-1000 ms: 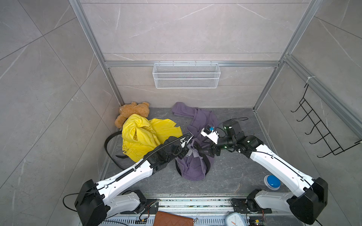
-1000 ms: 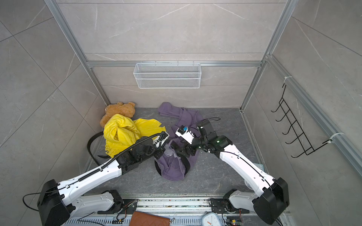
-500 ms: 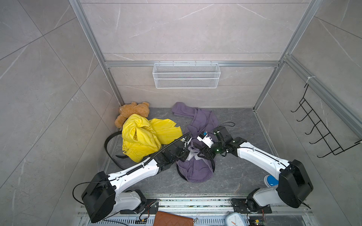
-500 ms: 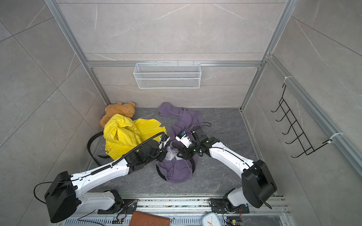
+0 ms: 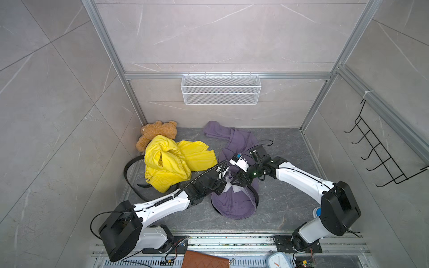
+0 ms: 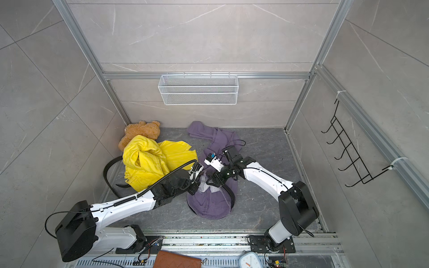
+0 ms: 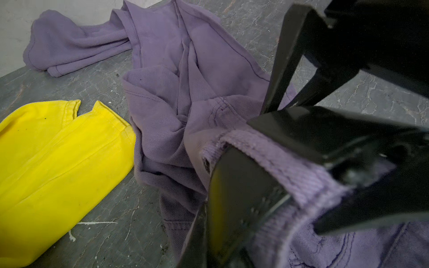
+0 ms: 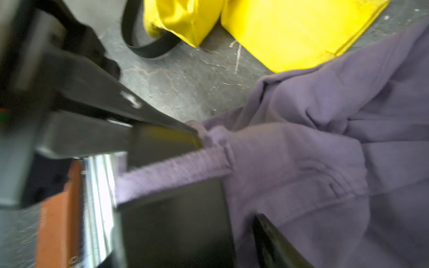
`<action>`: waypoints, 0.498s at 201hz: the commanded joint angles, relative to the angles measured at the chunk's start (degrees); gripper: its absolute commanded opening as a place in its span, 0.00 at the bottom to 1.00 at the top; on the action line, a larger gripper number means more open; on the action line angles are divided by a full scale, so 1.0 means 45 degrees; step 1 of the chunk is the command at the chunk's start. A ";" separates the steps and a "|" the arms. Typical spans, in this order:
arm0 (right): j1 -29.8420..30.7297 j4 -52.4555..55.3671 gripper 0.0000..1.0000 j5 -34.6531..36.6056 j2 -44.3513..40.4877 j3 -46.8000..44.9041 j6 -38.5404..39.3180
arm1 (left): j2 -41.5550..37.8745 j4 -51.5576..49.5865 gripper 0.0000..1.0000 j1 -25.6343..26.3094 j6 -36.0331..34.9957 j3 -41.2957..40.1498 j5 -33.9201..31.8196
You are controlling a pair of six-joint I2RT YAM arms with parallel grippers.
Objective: Remove the belt from the trousers
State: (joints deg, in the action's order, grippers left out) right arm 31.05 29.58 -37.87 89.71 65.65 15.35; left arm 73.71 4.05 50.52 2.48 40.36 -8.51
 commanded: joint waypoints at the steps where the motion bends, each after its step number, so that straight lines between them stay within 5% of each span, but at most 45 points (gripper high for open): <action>1: -0.0313 0.1613 0.73 -0.1836 0.0148 0.0887 0.1004 | -0.0140 0.0943 0.00 0.0086 -0.0090 0.0049 -0.0047; 100: -0.0624 0.2773 0.67 -0.3559 0.2090 0.2640 0.0900 | -0.0261 0.1358 0.00 0.0081 -0.0208 -0.0152 -0.0538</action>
State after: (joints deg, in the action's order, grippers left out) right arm 28.69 39.16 -50.02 97.08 74.39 19.09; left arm 73.84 4.75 50.59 2.13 40.05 -10.39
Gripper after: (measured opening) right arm 0.679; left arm 0.064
